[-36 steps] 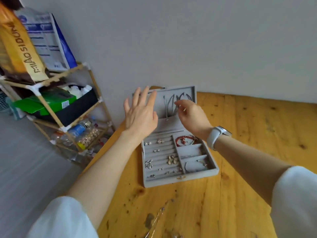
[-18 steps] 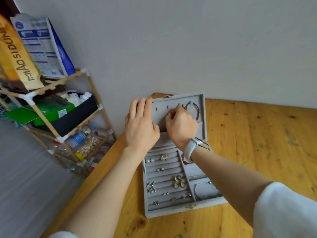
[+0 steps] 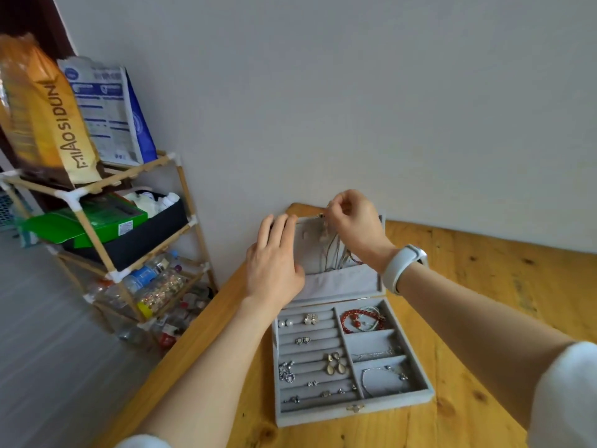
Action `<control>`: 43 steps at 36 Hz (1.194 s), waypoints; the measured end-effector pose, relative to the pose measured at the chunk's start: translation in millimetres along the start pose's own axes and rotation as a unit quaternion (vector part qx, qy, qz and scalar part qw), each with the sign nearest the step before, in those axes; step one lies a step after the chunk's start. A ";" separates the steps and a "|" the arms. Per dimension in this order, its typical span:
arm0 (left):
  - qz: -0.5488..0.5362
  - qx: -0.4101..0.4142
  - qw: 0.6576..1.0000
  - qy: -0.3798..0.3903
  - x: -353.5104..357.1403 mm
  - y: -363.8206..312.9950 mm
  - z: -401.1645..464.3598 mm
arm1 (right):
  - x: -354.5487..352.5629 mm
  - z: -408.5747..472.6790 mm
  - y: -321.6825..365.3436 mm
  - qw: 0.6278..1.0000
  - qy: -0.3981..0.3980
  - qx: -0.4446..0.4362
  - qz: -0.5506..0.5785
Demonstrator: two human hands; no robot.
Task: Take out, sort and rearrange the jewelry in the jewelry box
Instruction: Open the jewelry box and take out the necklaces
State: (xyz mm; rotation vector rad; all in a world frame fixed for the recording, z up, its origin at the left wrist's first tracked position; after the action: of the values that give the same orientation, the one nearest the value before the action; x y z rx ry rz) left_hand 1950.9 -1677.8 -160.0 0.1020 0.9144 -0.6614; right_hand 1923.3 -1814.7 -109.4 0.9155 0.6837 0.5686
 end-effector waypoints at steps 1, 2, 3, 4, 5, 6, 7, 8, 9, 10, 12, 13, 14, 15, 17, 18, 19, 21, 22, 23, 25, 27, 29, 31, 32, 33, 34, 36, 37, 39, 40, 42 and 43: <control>0.002 -0.002 1.000 0.009 0.0 0.5 1.0 | -3.8 2.5 7.4 1.000 0.002 0.006 0.026; 0.003 -0.003 1.000 0.021 0.1 1.0 2.4 | -7.7 4.4 15.1 0.999 0.005 0.010 0.050; 0.000 -0.005 0.999 0.035 -0.1 1.6 4.2 | -11.8 5.7 22.5 0.997 0.010 0.012 0.072; -0.004 -0.010 0.999 0.052 -0.3 2.1 6.3 | -16.4 5.9 30.2 0.996 0.015 0.013 0.091; -0.007 -0.015 0.997 0.071 -0.3 2.7 8.5 | -21.3 5.6 37.7 0.994 0.019 0.015 0.106; -0.007 -0.020 0.996 0.087 -1.8 2.5 10.7 | -27.1 4.3 45.8 0.992 0.023 0.018 0.119; -0.013 -0.029 0.995 0.097 -4.3 1.8 12.6 | -32.7 2.3 53.5 0.991 0.030 0.021 0.132; -0.028 -0.043 0.994 0.098 -8.8 0.0 14.2 | -37.7 -0.9 60.7 0.988 0.041 0.026 0.148; -0.058 -0.059 0.993 0.084 -14.8 -2.5 15.3 | -42.6 -5.7 67.7 0.984 0.053 0.032 0.167; -0.103 -0.077 0.990 0.052 -24.3 -7.1 15.1 | -47.3 -11.9 73.7 0.980 0.066 0.037 0.184; -0.245 -0.125 0.961 -0.016 -47.4 -19.8 7.9 | -57.0 -27.6 82.5 0.973 0.092 0.050 0.204; -0.337 -0.163 0.927 -0.025 -58.6 -27.1 -0.2 | -62.4 -36.9 85.6 0.969 0.107 0.058 0.214; -0.429 -0.200 0.881 -0.008 -68.2 -36.3 -11.5 | -67.7 -47.0 88.2 0.963 0.121 0.069 0.230; -0.507 -0.228 0.831 0.022 -74.8 -45.9 -24.8 | -73.3 -58.0 89.7 0.956 0.135 0.080 0.246; -0.592 -0.251 0.762 0.078 -82.9 -63.0 -56.0 | -84.9 -82.2 88.8 0.953 0.152 0.094 0.246; -0.621 -0.254 0.734 0.107 -86.3 -72.1 -72.5 | -90.3 -95.6 87.0 0.958 0.157 0.090 0.222; -0.643 -0.256 0.710 0.135 -88.1 -81.2 -89.2 | -95.4 -110.0 84.9 0.965 0.164 0.083 0.188; -0.664 -0.252 0.683 0.169 -92.0 -99.3 -120.7 | -103.8 -140.6 79.0 0.971 0.178 0.080 0.140; -0.670 -0.248 0.678 0.173 -94.4 -107.6 -135.5 | -108.0 -155.8 76.3 0.970 0.183 0.087 0.134; -0.674 -0.245 0.674 0.177 -96.1 -115.3 -150.2 | -112.4 -170.7 72.4 0.969 0.185 0.097 0.133; -0.678 -0.245 0.667 0.187 -98.4 -128.4 -178.5 | -122.4 -198.1 63.1 0.967 0.182 0.117 0.138; -0.666 -0.247 0.675 0.200 -97.9 -135.6 -204.2 | -132.9 -222.5 52.3 0.964 0.175 0.138 0.144; -0.639 -0.256 0.695 0.206 -96.5 -137.4 -225.8 | -145.4 -243.7 41.0 0.964 0.167 0.152 0.143; -0.620 -0.280 0.702 0.209 -96.7 -136.5 -244.6 | -160.2 -262.1 28.3 0.962 0.151 0.177 0.145; -0.617 -0.292 0.700 0.210 -98.2 -135.9 -252.2 | -167.5 -270.5 21.6 0.959 0.142 0.194 0.149; -0.613 -0.297 0.701 0.212 -99.5 -135.4 -258.2 | -173.6 -278.6 14.7 0.955 0.139 0.212 0.151; -0.604 -0.296 0.707 0.217 -99.6 -135.1 -263.6 | -178.0 -287.4 8.6 0.952 0.144 0.228 0.148; -0.589 -0.287 0.720 0.228 -100.3 -136.5 -271.8 | -181.9 -305.1 -1.0 0.949 0.173 0.238 0.116; -0.589 -0.291 0.718 0.229 -100.7 -137.1 -275.1 | -182.3 -313.3 -4.9 0.948 0.187 0.237 0.096; -0.607 -0.313 0.698 0.217 -102.8 -138.4 -278.9 | -183.5 -325.0 -9.3 0.950 0.200 0.232 0.065; -0.623 -0.322 0.682 0.208 -104.9 -139.0 -279.6 | -184.8 -329.2 -11.0 0.952 0.200 0.226 0.054; -0.651 -0.326 0.658 0.191 -110.5 -138.5 -279.3 | -186.8 -335.5 -13.8 0.953 0.211 0.214 0.025; -0.662 -0.328 0.649 0.184 -113.3 -136.8 -279.0 | -188.0 -338.3 -15.3 0.952 0.220 0.211 0.013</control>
State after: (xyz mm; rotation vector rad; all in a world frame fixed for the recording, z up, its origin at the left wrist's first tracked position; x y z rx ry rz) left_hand 1628.9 -1633.5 -220.7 -1.2742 1.5332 -1.6408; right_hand 1552.2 -1778.7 -214.6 1.2092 1.2310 0.6725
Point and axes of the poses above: each hand's wrist, its own z-axis towards the middle knuckle, its own x-axis out of the palm, y = z × x, the point moved 6 cm from there along z, towards the middle knuckle, and after that the axes turned 10 degrees about -y, right-handed, at the moved point
